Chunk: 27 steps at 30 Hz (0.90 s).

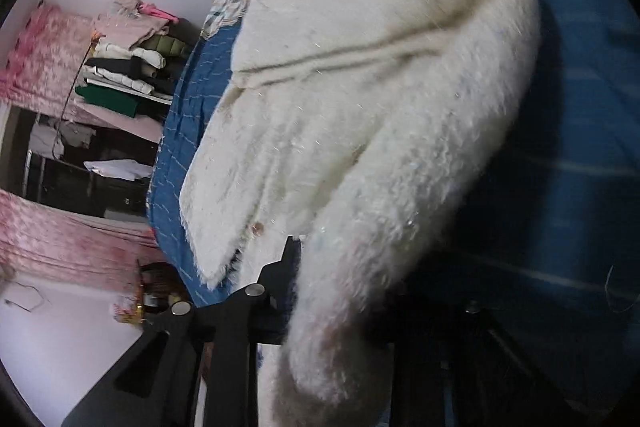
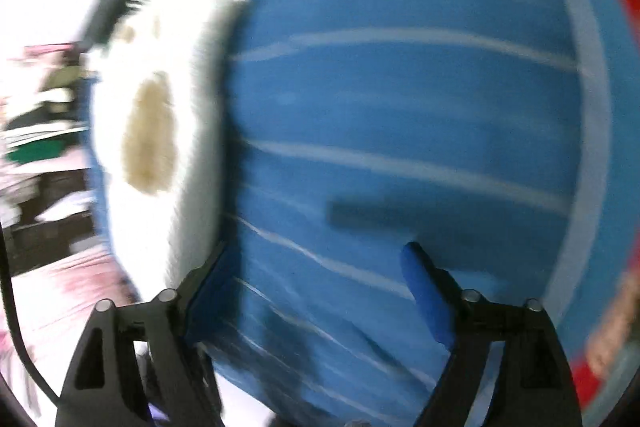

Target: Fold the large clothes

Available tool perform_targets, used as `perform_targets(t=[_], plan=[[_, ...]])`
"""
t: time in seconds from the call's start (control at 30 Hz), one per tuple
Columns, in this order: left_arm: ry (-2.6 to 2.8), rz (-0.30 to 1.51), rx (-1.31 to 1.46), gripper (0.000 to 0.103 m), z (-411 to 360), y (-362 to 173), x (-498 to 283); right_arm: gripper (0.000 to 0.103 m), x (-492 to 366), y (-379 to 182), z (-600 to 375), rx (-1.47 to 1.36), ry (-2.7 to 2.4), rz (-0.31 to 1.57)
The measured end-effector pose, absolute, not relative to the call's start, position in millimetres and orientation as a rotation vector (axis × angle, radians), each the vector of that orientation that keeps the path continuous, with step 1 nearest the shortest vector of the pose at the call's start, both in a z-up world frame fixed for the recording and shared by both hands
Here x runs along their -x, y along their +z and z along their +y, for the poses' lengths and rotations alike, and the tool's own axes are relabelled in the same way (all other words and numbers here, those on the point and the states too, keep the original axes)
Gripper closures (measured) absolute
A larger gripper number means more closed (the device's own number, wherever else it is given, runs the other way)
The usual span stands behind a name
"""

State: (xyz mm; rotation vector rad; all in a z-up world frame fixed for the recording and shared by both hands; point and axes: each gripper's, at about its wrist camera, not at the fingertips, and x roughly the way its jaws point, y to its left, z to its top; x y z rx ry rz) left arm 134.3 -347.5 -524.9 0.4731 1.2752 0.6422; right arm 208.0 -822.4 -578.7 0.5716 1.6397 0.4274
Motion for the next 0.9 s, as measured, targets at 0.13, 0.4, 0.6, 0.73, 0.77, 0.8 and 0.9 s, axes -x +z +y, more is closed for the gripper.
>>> perform_targets(t=[0.13, 0.4, 0.6, 0.73, 0.77, 0.8, 0.9], plan=[[0.631, 1.263, -0.465, 0.082, -335.1, -515.0, -137.3, 0.013, -239.3, -584.3, -784.1, -0.738, 0.610, 1.544], [0.617, 1.254, -0.399, 0.082, -309.1, -499.3, -143.3, 0.014, -260.4, -599.7, -713.4, -0.904, 0.699, 1.597], [0.574, 1.258, -0.230, 0.082, -267.7, -466.4, -135.7, 0.076, -270.5, -561.8, -680.8, -0.807, 0.532, 1.588], [0.537, 1.225, -0.085, 0.079, -213.5, -429.9, -130.3, 0.077, -261.1, -496.8, -667.3, -0.698, 0.494, 1.541], [0.536, 1.216, -0.051, 0.079, -195.7, -421.3, -129.3, 0.077, -263.5, -481.3, -656.4, -0.675, 0.486, 1.532], [0.537, 1.211, -0.026, 0.079, -182.6, -416.4, -129.1, 0.077, -264.9, -462.9, -639.9, -0.641, 0.480, 1.524], [0.552, 1.199, 0.096, 0.079, -118.3, -402.3, -130.7, 0.077, -274.6, -425.2, -584.2, -0.550, 0.468, 1.523]])
